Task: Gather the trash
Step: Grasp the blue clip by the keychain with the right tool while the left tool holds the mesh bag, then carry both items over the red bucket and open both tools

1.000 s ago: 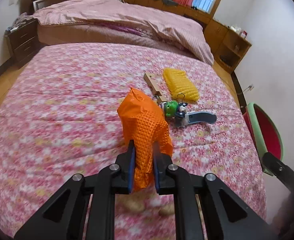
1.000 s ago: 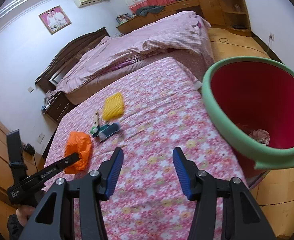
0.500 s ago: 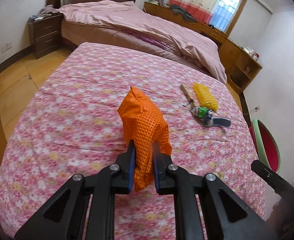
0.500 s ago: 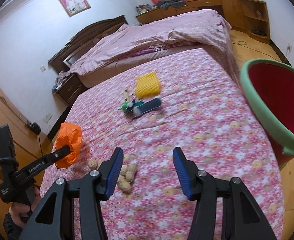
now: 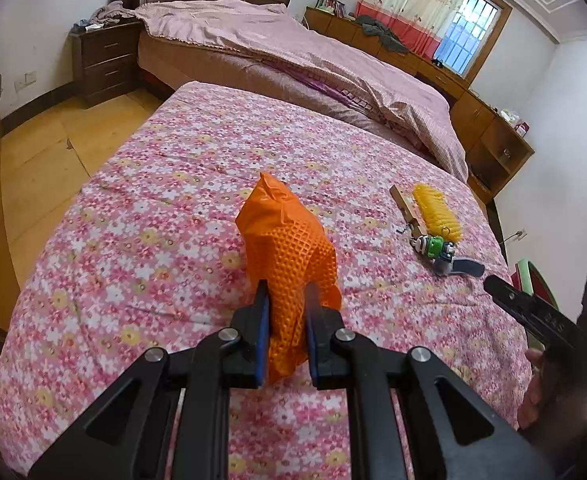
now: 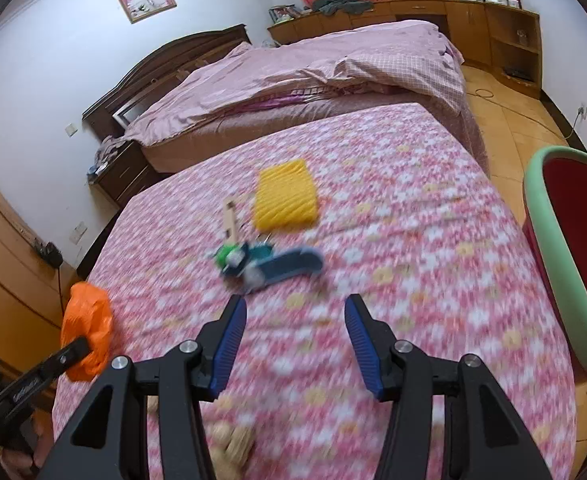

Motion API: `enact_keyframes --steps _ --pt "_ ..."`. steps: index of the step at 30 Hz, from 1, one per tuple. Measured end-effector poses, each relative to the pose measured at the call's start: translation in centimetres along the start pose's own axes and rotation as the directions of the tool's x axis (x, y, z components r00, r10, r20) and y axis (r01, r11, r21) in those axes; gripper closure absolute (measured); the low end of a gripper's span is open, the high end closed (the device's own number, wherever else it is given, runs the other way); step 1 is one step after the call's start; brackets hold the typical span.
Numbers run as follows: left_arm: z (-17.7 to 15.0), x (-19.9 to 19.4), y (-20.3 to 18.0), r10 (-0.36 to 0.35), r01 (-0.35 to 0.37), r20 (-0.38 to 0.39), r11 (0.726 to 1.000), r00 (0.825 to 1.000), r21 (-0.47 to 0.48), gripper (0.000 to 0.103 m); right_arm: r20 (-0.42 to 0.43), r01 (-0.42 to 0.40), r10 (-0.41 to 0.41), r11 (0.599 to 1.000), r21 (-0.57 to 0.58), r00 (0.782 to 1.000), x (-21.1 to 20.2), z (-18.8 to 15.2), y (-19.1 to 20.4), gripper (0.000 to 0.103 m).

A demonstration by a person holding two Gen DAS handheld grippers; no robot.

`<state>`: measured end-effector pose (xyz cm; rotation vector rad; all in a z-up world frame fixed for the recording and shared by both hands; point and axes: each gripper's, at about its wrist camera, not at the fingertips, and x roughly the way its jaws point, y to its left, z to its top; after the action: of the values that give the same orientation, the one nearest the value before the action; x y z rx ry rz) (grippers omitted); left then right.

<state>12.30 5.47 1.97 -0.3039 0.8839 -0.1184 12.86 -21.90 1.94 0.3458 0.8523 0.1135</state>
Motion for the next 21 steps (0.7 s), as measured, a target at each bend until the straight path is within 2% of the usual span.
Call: enact_keyframes --steps 4,7,10,12,13,17,21 --pt "0.4 1.0 -0.4 0.0 0.001 -0.014 1.0 1.0 0.006 0.089 -0.019 -0.049 0.049 0.998 0.025 0.999 1.5 1.2 -0.9 0.05" --pt "0.5 1.7 -0.7 -0.001 0.002 -0.022 1.0 1.0 0.009 0.089 -0.018 -0.075 0.075 0.997 0.024 0.997 2.4 2.1 -1.0 0.055" --pt "0.6 2.0 -1.0 -0.006 0.006 -0.026 1.0 1.0 0.014 0.089 -0.018 -0.071 0.071 0.997 0.014 0.997 3.1 2.4 -1.0 0.067" --pt "0.6 2.1 -1.1 -0.005 0.006 -0.029 1.0 1.0 0.016 0.089 -0.017 -0.07 0.071 0.997 0.017 0.997 3.5 2.5 -1.1 0.081" --pt "0.6 2.0 -1.1 -0.005 0.006 -0.029 1.0 1.0 0.015 0.089 -0.013 -0.066 0.066 0.998 0.017 0.998 3.5 2.5 -1.2 0.084" --pt "0.5 1.9 -0.9 -0.01 0.01 -0.023 1.0 1.0 0.013 0.089 -0.009 -0.067 0.067 0.997 0.025 0.998 3.2 2.3 -1.5 0.086" --pt "0.0 0.7 -1.0 -0.019 0.019 -0.01 1.0 1.0 0.015 0.089 0.037 -0.05 0.05 0.999 0.0 0.998 1.3 1.8 -1.1 0.086"
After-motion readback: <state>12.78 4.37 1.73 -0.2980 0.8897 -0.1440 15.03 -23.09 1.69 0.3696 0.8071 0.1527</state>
